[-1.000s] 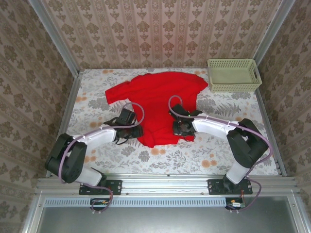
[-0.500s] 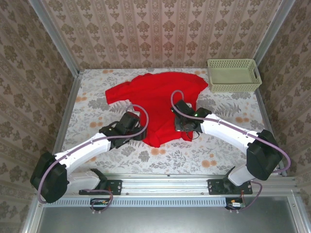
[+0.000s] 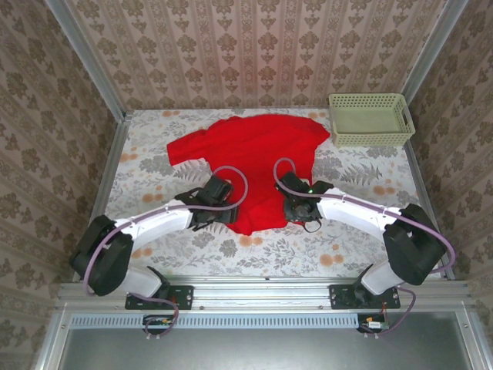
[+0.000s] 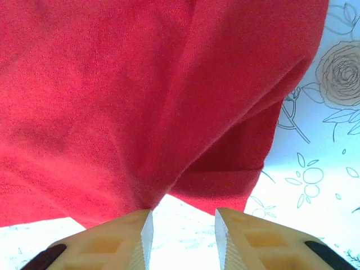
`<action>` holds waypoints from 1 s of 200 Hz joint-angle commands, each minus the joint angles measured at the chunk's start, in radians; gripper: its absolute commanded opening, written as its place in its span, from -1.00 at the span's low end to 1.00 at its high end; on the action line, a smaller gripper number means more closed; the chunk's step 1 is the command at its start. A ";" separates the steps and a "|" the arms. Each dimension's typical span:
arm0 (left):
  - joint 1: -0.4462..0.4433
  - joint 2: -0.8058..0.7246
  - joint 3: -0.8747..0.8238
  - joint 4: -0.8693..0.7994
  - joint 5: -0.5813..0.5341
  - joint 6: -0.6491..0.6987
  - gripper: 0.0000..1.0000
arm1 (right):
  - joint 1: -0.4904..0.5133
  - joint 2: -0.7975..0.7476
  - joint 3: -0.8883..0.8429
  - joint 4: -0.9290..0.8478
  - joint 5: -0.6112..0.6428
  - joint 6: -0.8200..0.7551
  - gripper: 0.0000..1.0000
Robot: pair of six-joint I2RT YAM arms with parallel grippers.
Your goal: Fold the inside-out t-shirt
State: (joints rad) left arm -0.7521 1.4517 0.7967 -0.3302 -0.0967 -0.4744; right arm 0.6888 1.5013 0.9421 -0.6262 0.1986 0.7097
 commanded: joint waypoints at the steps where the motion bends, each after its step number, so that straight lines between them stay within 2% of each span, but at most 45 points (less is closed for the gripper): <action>1: 0.006 0.055 0.064 -0.025 0.012 0.012 0.19 | -0.002 -0.030 -0.036 0.037 -0.047 0.004 -0.22; 11: 0.015 0.077 0.073 -0.031 0.005 0.003 0.05 | 0.001 -0.032 -0.051 0.051 -0.060 0.011 -0.19; 28: 0.032 0.081 0.073 -0.042 -0.002 -0.013 -0.31 | 0.007 -0.033 -0.069 0.072 -0.067 0.013 -0.15; 57: 0.038 -0.001 -0.005 -0.011 -0.005 -0.031 -0.74 | 0.008 -0.018 -0.073 0.077 -0.057 0.008 -0.19; 73: 0.038 -0.063 -0.053 -0.007 -0.020 -0.048 -0.87 | 0.009 -0.005 -0.072 0.101 -0.082 0.005 -0.26; 101: 0.040 -0.183 -0.151 0.029 -0.017 -0.078 -0.91 | 0.020 0.036 -0.063 0.195 -0.208 0.009 -0.29; 118: 0.039 -0.247 -0.193 0.044 -0.014 -0.106 -0.93 | 0.033 0.054 -0.057 0.226 -0.237 0.023 -0.26; 135: 0.039 -0.308 -0.226 0.037 -0.044 -0.137 -0.96 | 0.037 0.078 -0.038 0.183 -0.180 0.032 -0.29; 174: 0.042 -0.452 -0.314 -0.008 -0.096 -0.222 -0.95 | 0.041 0.069 0.000 0.036 -0.035 0.014 -0.69; 200: 0.044 -0.554 -0.372 -0.060 -0.122 -0.287 -0.87 | 0.044 0.022 -0.004 -0.011 0.006 0.013 -0.82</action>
State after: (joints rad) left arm -0.7181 0.9722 0.4706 -0.3172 -0.1631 -0.6678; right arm 0.7250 1.5795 0.9195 -0.5350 0.1173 0.7208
